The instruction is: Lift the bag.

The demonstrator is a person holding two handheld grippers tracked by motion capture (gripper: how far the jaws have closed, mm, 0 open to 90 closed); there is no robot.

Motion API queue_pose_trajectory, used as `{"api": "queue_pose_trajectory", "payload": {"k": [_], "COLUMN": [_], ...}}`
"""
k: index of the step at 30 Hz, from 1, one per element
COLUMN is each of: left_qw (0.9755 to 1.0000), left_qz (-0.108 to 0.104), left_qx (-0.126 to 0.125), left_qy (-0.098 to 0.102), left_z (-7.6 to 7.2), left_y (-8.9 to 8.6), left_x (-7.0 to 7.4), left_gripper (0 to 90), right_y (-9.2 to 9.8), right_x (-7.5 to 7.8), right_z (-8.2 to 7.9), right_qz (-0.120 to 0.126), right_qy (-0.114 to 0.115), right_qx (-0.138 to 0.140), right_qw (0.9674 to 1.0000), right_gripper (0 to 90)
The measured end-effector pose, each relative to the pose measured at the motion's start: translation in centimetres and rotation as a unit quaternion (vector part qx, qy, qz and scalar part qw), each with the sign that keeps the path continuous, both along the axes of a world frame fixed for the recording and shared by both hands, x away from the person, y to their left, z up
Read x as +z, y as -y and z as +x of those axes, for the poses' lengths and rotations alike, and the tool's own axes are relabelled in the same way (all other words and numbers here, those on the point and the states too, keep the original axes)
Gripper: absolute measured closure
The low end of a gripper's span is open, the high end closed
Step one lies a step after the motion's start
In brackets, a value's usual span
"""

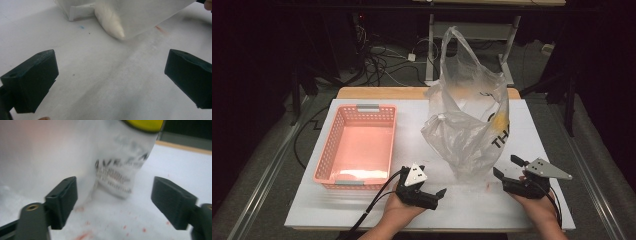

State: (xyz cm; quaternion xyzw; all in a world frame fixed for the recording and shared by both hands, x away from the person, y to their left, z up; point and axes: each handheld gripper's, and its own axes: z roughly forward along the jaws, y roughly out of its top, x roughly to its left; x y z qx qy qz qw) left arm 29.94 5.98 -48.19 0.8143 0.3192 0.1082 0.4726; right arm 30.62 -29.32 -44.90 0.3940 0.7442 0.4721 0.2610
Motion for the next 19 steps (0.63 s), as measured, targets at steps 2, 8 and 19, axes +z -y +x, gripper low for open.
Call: {"api": "queue_pose_trajectory", "payload": {"k": [2,8,19], "left_qw": [1.0,0.9999,0.9999], "left_qz": [0.001,0.01,-0.011], "left_qx": [-0.001,-0.002,0.01], "left_qy": [0.001,0.006,0.001], "left_z": [-0.1,-0.3,-0.3], "left_y": [-0.1,-0.4,-0.8], "left_x": [-0.1,-0.1,-0.4], "left_gripper": [0.0,0.0,0.0], "right_y": [0.0,0.0,0.0], "right_x": [-0.6,-1.9,-2.1], "right_z": [-0.3,-1.5,-2.0], "right_qz": [-0.007,-0.013,0.011], "right_qy": [-0.005,-0.031,-0.02], "right_qx": [0.0,-0.004,0.005], "right_qw": [1.0,0.9994,0.9997], "right_gripper": [15.2,0.2,0.1]}}
